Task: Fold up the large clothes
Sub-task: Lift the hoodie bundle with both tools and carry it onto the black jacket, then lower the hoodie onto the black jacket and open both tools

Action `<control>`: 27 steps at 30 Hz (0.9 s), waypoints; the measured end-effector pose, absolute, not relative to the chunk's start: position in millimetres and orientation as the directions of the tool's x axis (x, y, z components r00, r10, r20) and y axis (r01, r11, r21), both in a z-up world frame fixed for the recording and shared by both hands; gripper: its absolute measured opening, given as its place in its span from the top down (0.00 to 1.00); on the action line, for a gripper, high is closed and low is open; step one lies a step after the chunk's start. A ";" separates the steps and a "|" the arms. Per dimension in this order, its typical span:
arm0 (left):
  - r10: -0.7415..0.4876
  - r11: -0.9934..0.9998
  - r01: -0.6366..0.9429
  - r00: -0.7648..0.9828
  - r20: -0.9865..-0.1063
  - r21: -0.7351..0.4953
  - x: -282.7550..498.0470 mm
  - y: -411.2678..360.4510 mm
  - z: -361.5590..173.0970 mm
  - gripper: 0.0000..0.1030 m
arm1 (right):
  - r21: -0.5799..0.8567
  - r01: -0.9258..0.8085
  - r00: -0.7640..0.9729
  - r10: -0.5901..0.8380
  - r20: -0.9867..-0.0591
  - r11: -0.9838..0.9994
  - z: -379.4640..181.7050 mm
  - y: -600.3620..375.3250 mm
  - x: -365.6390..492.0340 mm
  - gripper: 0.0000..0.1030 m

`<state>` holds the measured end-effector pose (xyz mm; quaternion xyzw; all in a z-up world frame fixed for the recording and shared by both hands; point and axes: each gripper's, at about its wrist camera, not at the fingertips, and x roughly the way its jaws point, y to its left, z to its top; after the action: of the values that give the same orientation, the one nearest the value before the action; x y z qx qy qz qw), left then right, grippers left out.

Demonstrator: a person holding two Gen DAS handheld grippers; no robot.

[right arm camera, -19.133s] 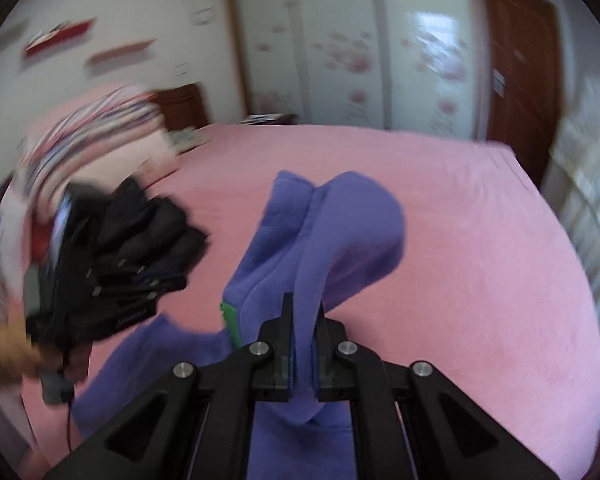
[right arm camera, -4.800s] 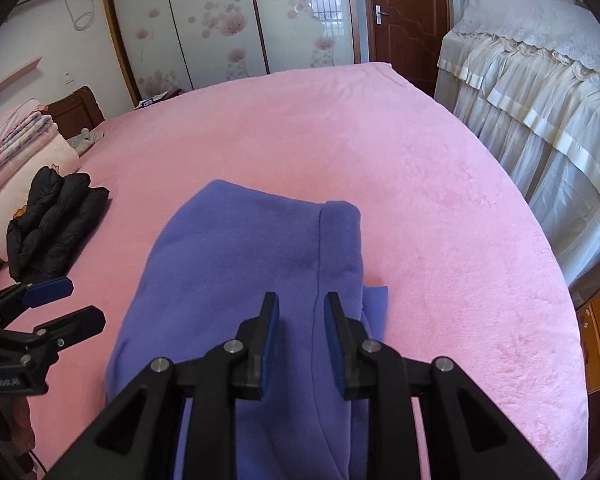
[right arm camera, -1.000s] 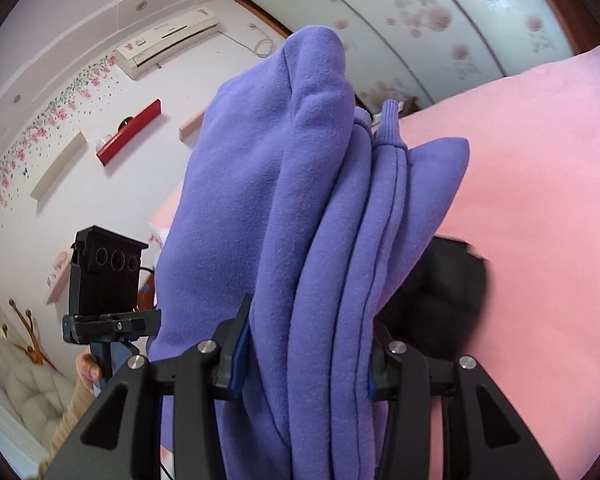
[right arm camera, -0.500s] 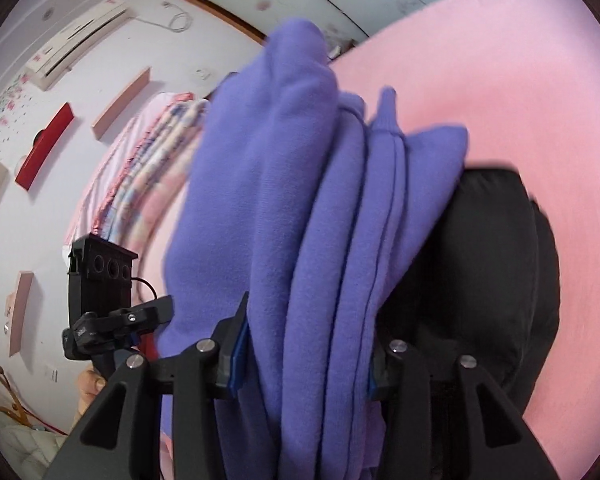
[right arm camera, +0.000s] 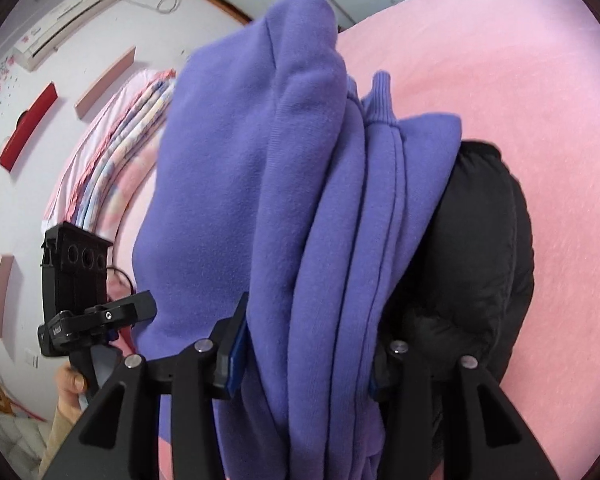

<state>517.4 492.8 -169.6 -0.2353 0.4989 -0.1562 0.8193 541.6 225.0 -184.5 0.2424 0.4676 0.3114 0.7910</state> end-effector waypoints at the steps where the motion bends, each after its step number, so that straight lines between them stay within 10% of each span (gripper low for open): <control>1: -0.493 0.832 0.003 0.460 -0.738 -0.554 521.2 494.3 -168.4 0.00 | 0.655 -0.280 0.393 0.707 -0.589 0.702 -180.5 224.7 541.6 0.58; 10: -0.464 0.828 -0.055 0.491 -0.737 -0.557 516.1 489.2 -176.1 0.00 | 0.600 -0.263 0.435 0.648 -0.625 0.756 -189.4 228.6 562.4 0.51; 15: -0.436 0.843 -0.072 0.490 -0.755 -0.534 505.4 485.9 -166.6 0.00 | 0.563 -0.248 0.432 0.610 -0.664 0.788 -184.0 227.0 568.5 0.32; 27: -0.158 0.984 0.007 0.479 -0.864 -0.176 453.1 429.0 -82.9 0.00 | 0.400 -0.350 0.516 0.531 -0.672 0.847 -104.5 182.3 512.5 0.31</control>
<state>453.1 429.0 -82.9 -0.0743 0.5082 -0.0482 0.8567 512.5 182.3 -104.5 0.1074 0.4209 0.2551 0.8638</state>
